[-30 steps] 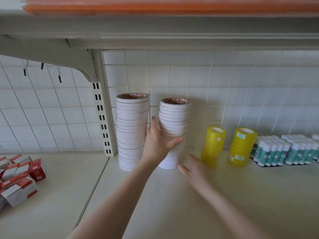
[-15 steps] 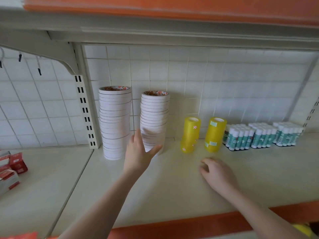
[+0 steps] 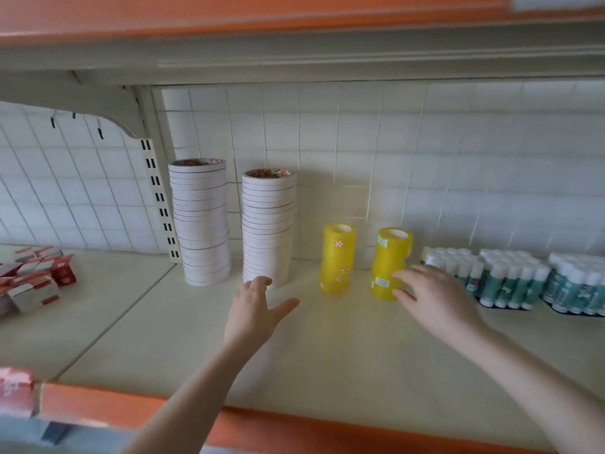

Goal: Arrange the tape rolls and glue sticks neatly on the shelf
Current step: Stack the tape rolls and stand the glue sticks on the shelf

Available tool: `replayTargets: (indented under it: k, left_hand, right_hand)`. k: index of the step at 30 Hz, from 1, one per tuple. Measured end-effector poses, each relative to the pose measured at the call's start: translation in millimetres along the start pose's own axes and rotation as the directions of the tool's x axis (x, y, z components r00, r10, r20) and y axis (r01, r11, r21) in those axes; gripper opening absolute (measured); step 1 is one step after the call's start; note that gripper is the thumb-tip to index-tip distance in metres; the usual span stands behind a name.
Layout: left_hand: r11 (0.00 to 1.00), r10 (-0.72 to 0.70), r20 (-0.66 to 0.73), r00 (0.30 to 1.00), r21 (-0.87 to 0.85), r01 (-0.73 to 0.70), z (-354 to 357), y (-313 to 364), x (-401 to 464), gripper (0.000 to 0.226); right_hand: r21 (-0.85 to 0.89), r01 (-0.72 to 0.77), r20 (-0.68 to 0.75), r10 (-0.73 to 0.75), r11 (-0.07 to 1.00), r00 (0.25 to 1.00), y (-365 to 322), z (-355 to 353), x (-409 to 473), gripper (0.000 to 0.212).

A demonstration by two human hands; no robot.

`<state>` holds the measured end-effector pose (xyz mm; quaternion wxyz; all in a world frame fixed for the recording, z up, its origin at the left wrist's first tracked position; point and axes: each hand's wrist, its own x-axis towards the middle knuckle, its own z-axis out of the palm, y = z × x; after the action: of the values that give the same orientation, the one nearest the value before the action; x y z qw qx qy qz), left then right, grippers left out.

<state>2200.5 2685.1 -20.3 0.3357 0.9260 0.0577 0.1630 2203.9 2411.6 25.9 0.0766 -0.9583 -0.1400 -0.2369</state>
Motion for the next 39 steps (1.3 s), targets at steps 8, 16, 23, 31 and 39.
replayTargets:
  k: [8, 16, 23, 31, 39]
  left_hand:
    - [0.989, -0.002, 0.106, 0.994, 0.145, -0.013, 17, 16, 0, 0.064]
    - [0.995, 0.028, 0.219, 0.975, 0.092, -0.049, 43, 34, 26, 0.071]
    - [0.999, 0.031, 0.161, 0.986, -0.013, -0.030, 60, 45, 37, 0.089]
    - [0.966, 0.025, 0.033, 0.999, -0.257, -0.015, 77, 64, 43, 0.083]
    - [0.935, 0.020, -0.056, 0.998, -0.352, -0.039, 83, 71, 48, 0.063]
  right_hand:
    - [0.117, 0.190, -0.259, -0.155, 0.975, 0.954, 0, -18, 41, 0.024]
    - [-0.004, 0.366, -0.032, -0.366, 0.930, 0.930, 4, -40, 100, 0.028]
    - [0.026, 0.430, 0.238, -0.423, 0.903, 0.874, -3, -41, 129, 0.035]
    - [0.073, 0.458, 0.248, -0.461, 0.886, 0.852, -10, -34, 139, 0.026]
    - [0.115, 0.456, 0.230, -0.470, 0.883, 0.852, -13, -29, 146, 0.014]
